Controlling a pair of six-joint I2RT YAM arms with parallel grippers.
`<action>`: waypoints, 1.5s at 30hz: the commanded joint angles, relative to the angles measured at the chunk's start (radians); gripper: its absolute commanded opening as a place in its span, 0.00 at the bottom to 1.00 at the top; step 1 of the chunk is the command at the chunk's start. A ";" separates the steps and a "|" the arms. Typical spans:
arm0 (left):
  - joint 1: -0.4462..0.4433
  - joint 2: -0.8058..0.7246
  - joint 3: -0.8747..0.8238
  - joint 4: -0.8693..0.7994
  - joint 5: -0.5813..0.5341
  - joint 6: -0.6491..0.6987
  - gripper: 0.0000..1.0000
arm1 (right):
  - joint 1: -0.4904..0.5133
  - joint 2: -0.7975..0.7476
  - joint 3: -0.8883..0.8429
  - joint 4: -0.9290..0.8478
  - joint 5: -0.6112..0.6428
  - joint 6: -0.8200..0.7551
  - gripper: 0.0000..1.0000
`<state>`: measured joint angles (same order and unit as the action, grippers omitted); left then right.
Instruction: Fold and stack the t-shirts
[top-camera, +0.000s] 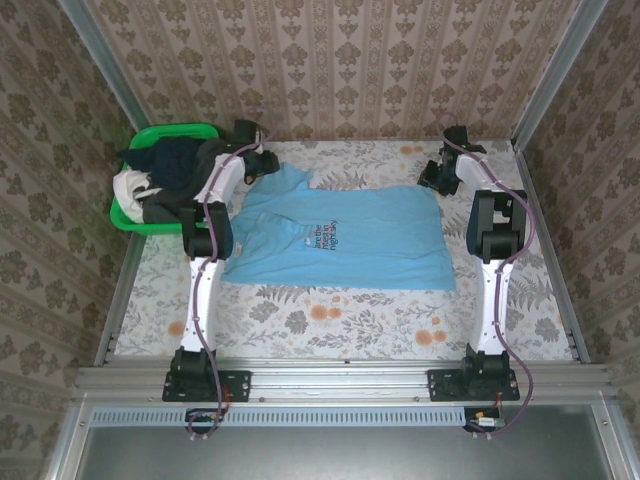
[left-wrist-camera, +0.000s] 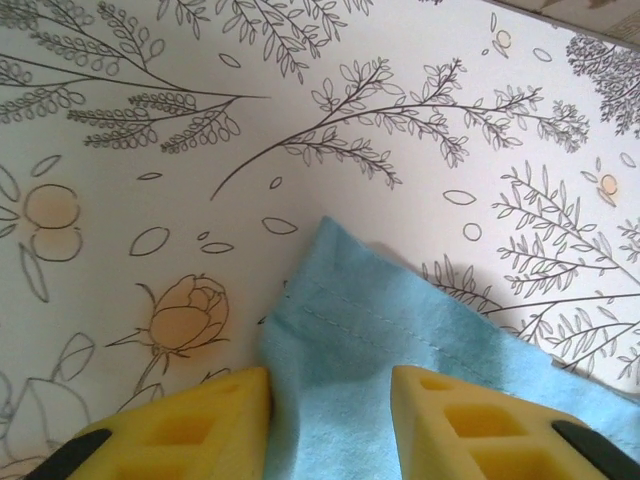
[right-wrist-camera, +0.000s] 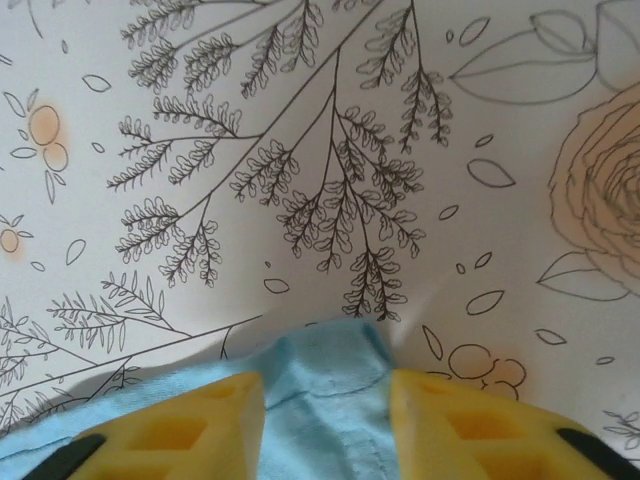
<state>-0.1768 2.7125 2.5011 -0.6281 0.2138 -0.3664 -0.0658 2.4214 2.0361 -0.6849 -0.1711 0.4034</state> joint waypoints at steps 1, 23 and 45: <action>0.004 0.040 0.011 -0.027 0.065 -0.018 0.33 | 0.008 0.025 0.013 -0.043 -0.041 0.001 0.29; 0.031 -0.346 -0.265 0.063 0.063 0.095 0.00 | -0.020 -0.147 -0.059 -0.037 0.024 -0.054 0.00; 0.071 -1.170 -1.423 0.545 0.105 0.062 0.00 | -0.080 -0.667 -0.814 0.309 -0.095 -0.009 0.00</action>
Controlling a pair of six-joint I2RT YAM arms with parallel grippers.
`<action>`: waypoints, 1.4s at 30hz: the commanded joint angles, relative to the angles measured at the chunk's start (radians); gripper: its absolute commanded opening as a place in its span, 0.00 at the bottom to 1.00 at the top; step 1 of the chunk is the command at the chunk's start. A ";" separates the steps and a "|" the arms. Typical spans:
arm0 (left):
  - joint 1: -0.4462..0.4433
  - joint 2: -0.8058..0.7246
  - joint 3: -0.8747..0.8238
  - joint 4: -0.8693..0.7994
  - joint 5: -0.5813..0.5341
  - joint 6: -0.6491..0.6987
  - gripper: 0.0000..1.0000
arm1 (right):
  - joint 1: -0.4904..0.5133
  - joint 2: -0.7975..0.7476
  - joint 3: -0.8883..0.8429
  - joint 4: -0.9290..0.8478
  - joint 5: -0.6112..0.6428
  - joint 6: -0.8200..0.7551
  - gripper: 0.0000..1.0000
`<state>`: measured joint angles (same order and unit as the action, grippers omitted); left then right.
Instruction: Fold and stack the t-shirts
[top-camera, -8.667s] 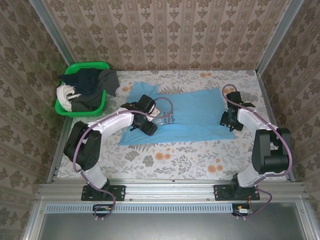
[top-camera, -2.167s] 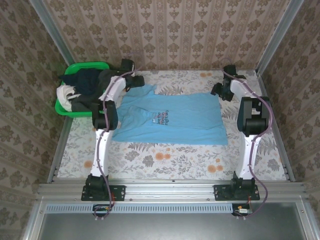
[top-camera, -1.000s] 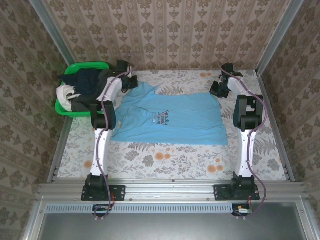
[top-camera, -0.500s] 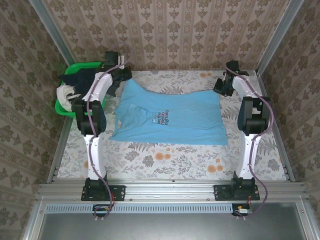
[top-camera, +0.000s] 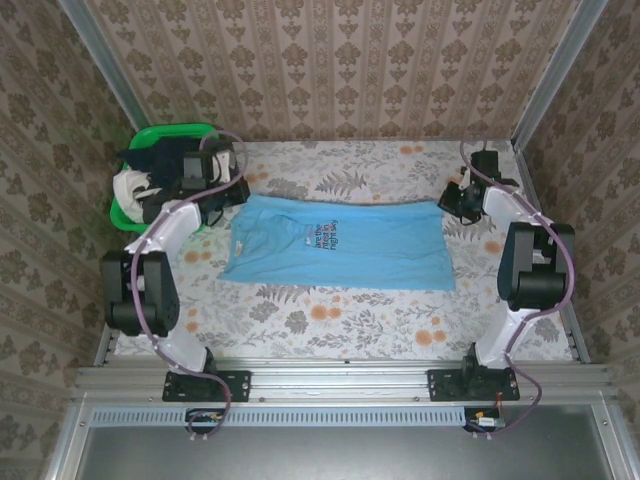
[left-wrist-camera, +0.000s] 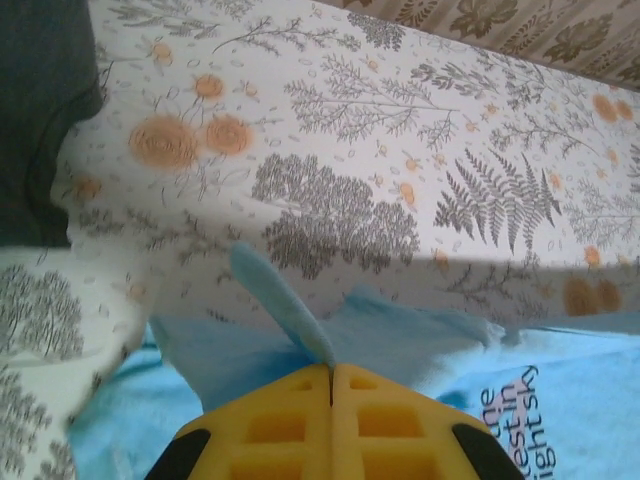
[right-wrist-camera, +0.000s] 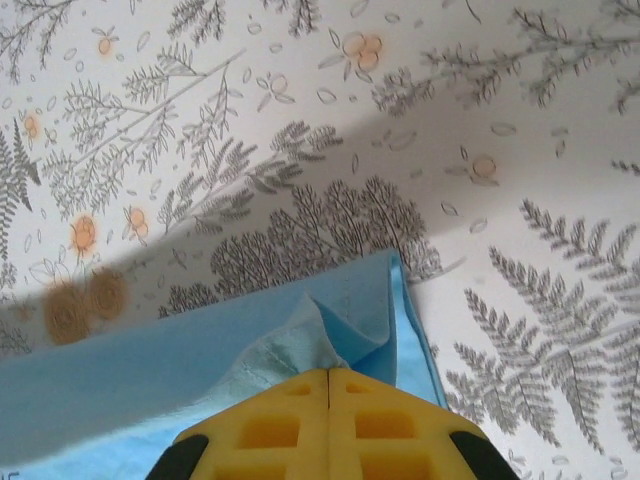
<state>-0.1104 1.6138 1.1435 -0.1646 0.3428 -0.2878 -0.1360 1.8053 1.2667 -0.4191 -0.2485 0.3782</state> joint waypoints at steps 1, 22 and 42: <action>0.005 -0.102 -0.102 0.090 -0.035 -0.027 0.00 | -0.016 -0.065 -0.066 0.041 -0.017 0.019 0.00; 0.005 -0.336 -0.536 0.172 -0.100 -0.091 0.00 | -0.043 -0.170 -0.330 0.083 -0.032 0.042 0.00; -0.025 0.062 0.133 0.074 -0.057 -0.024 0.00 | -0.045 0.061 0.123 0.007 -0.012 0.053 0.00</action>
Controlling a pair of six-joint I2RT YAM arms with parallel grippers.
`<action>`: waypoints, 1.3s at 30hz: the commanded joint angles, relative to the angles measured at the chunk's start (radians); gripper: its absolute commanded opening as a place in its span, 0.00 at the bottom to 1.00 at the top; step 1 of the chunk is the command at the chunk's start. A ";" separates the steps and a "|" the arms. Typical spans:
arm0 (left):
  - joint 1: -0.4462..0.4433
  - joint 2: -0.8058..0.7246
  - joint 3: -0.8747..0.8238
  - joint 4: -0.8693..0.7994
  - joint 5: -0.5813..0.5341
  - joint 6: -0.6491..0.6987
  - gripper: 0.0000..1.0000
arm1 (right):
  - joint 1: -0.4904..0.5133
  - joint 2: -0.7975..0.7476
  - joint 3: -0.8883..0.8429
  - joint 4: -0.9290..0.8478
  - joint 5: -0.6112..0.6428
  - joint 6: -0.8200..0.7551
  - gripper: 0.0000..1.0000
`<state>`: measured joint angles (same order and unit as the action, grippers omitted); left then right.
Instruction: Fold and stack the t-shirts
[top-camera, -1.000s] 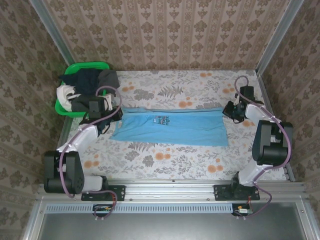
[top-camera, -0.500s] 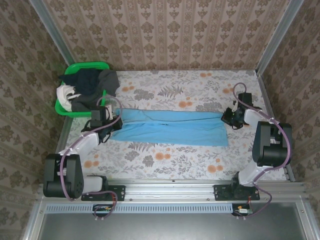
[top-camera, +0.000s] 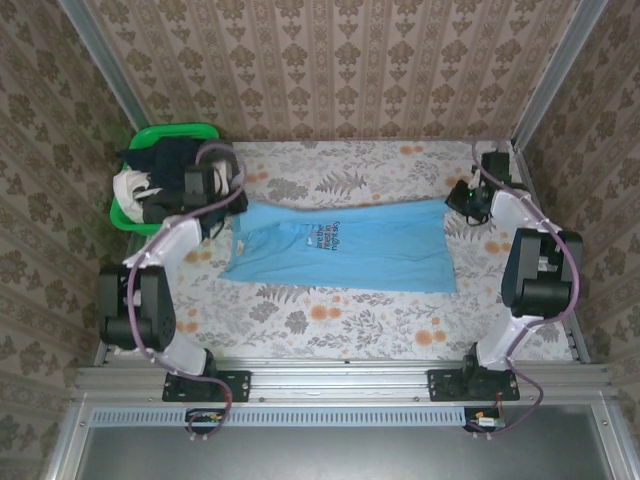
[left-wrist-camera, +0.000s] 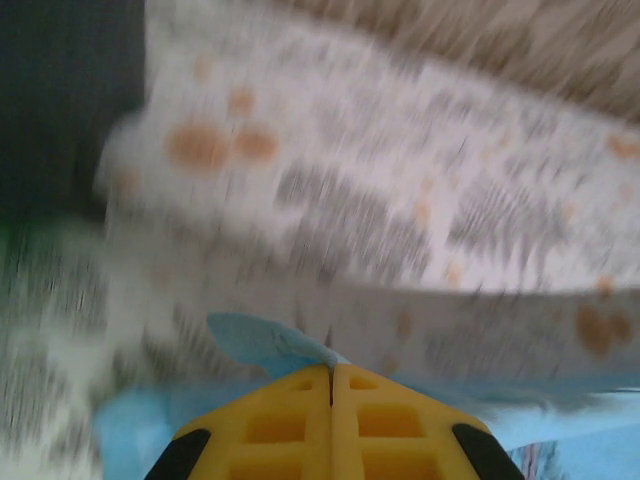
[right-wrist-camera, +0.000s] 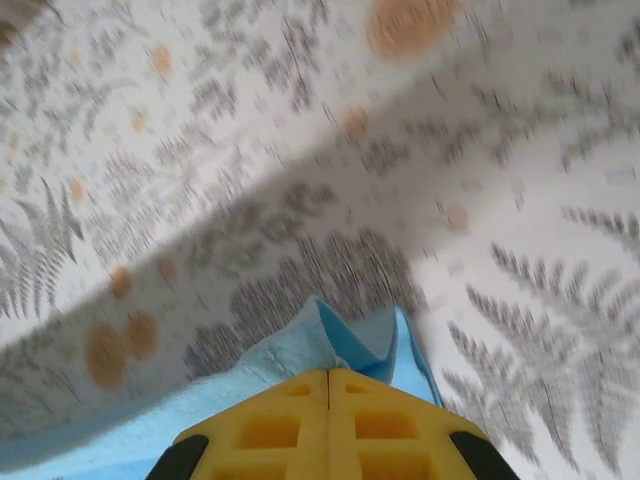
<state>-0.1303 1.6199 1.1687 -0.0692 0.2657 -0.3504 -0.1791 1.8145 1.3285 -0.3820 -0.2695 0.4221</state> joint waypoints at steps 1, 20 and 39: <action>-0.005 0.081 0.146 -0.034 0.030 0.045 0.00 | -0.003 0.069 0.086 -0.027 0.001 0.003 0.00; -0.002 -0.220 -0.419 0.020 0.012 0.025 0.00 | -0.048 -0.074 -0.259 0.061 -0.191 0.025 0.00; 0.023 -0.290 -0.537 -0.015 -0.101 -0.026 0.00 | -0.056 -0.163 -0.376 0.034 -0.093 0.011 0.00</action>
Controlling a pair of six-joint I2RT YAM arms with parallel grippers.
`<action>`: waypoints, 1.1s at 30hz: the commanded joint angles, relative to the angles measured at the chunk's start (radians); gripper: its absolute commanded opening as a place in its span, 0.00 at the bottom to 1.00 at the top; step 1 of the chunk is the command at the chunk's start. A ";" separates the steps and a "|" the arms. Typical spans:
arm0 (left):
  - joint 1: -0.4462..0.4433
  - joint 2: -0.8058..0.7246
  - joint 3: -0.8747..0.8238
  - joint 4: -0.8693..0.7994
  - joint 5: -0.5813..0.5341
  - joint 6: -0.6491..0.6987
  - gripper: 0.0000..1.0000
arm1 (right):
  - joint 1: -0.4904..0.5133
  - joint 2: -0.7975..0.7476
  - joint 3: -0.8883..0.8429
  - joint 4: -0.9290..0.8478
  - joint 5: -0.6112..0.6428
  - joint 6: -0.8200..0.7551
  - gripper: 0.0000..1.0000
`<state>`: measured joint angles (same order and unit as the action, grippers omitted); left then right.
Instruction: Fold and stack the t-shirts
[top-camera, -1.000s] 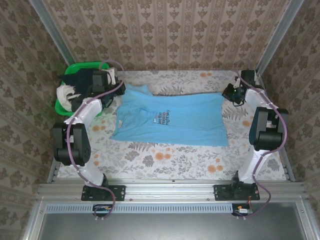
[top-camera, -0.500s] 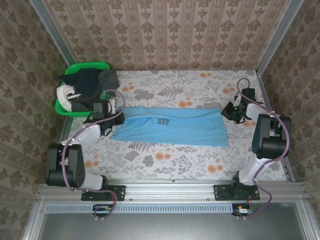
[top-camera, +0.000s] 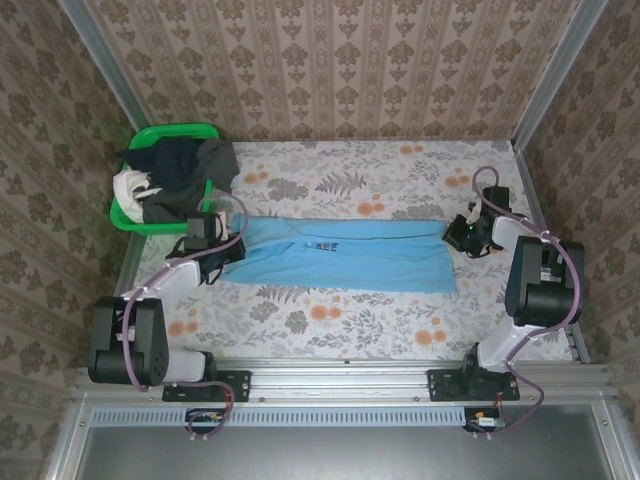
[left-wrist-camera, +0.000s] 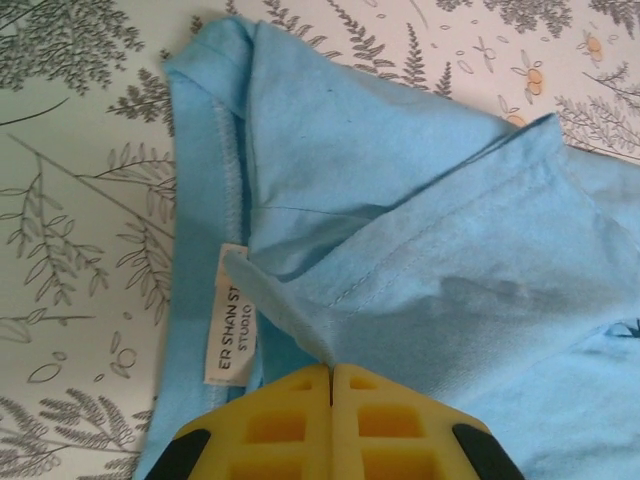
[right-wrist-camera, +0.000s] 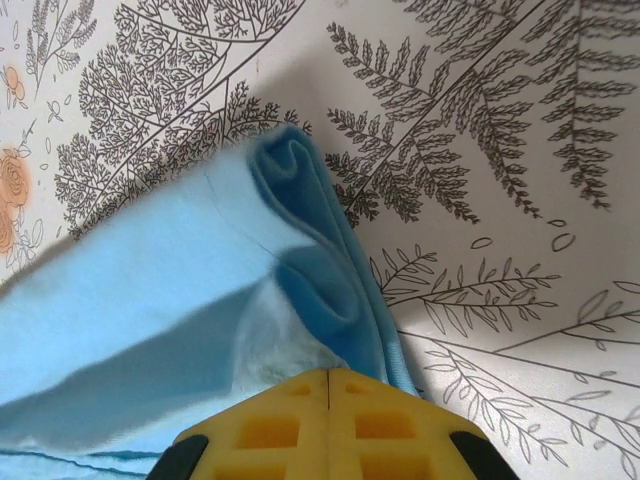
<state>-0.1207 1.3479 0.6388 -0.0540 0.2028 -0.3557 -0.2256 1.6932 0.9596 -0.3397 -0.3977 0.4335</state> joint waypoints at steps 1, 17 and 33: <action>0.014 -0.018 0.002 -0.039 -0.041 -0.023 0.00 | -0.012 -0.049 -0.007 -0.007 0.034 0.002 0.00; 0.009 -0.042 -0.065 -0.014 -0.022 -0.029 0.00 | -0.013 -0.051 -0.060 -0.027 0.022 -0.023 0.00; -0.004 -0.114 -0.073 -0.072 -0.016 -0.020 0.23 | 0.200 -0.254 0.017 -0.144 0.205 0.009 0.31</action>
<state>-0.1192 1.2911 0.5583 -0.0879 0.1856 -0.3748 -0.0998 1.4506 0.9325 -0.4515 -0.2527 0.4259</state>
